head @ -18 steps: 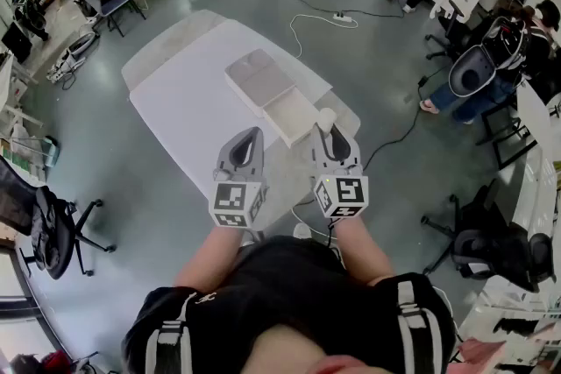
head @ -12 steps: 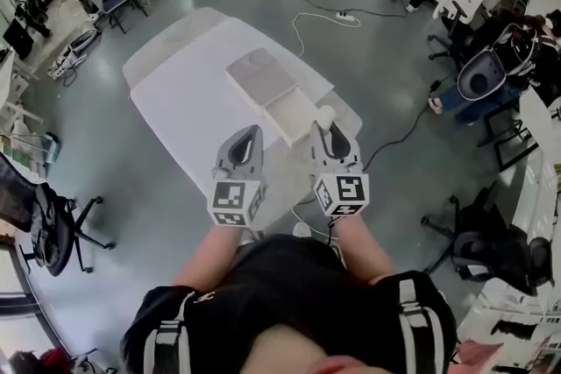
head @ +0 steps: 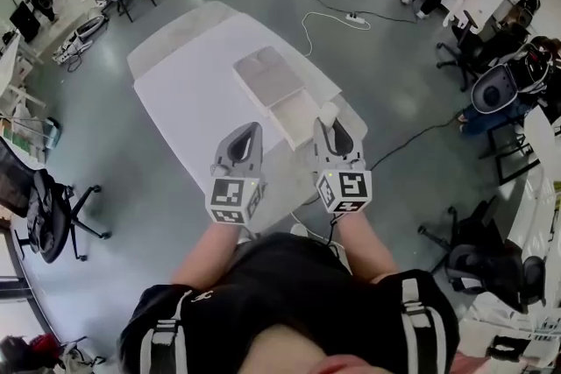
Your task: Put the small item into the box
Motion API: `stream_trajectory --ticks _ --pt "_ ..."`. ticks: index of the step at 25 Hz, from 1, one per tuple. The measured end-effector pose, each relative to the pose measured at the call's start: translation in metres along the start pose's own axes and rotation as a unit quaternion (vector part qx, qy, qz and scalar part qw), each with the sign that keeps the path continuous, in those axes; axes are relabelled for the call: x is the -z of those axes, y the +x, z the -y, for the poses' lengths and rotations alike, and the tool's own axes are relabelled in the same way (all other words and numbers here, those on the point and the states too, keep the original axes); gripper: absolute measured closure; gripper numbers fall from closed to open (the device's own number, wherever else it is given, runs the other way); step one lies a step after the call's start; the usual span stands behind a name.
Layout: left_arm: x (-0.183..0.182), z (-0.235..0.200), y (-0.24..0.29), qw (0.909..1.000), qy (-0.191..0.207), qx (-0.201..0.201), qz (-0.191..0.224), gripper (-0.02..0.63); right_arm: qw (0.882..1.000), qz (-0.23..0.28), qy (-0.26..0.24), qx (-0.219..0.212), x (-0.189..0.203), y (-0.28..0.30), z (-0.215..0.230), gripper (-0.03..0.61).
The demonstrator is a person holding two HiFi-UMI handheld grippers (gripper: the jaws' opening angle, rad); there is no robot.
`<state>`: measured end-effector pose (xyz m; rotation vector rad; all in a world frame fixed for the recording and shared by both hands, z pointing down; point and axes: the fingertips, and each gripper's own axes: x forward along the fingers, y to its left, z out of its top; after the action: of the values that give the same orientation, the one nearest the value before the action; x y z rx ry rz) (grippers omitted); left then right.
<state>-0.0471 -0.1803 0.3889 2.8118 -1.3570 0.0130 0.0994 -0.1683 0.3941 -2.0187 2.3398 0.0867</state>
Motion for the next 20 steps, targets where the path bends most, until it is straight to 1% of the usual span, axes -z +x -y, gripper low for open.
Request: stream_trajectory --ticks 5,9,13,15,17,20 --pt "0.002 -0.011 0.000 0.9998 0.001 -0.017 -0.003 0.609 1.000 -0.012 -0.008 -0.013 0.009 0.018 0.005 0.459" --pt "0.009 -0.016 0.000 0.9994 -0.001 -0.034 -0.010 0.609 0.999 -0.026 -0.038 -0.027 0.020 0.033 0.011 0.458" --pt "0.014 -0.020 -0.002 0.9985 -0.005 -0.051 -0.016 0.609 0.994 -0.044 -0.080 -0.054 0.036 0.050 0.011 0.458" --pt "0.015 -0.023 -0.001 0.9981 -0.004 -0.059 -0.018 0.609 0.990 -0.058 -0.109 -0.071 0.046 0.060 0.009 0.458" --pt "0.016 -0.025 -0.001 0.9976 -0.001 -0.067 -0.019 0.609 0.983 -0.074 -0.143 -0.091 0.059 0.069 0.009 0.459" --pt "0.020 -0.024 -0.003 0.9967 0.004 -0.078 -0.023 0.609 0.965 -0.100 -0.206 -0.127 0.085 0.078 0.009 0.459"
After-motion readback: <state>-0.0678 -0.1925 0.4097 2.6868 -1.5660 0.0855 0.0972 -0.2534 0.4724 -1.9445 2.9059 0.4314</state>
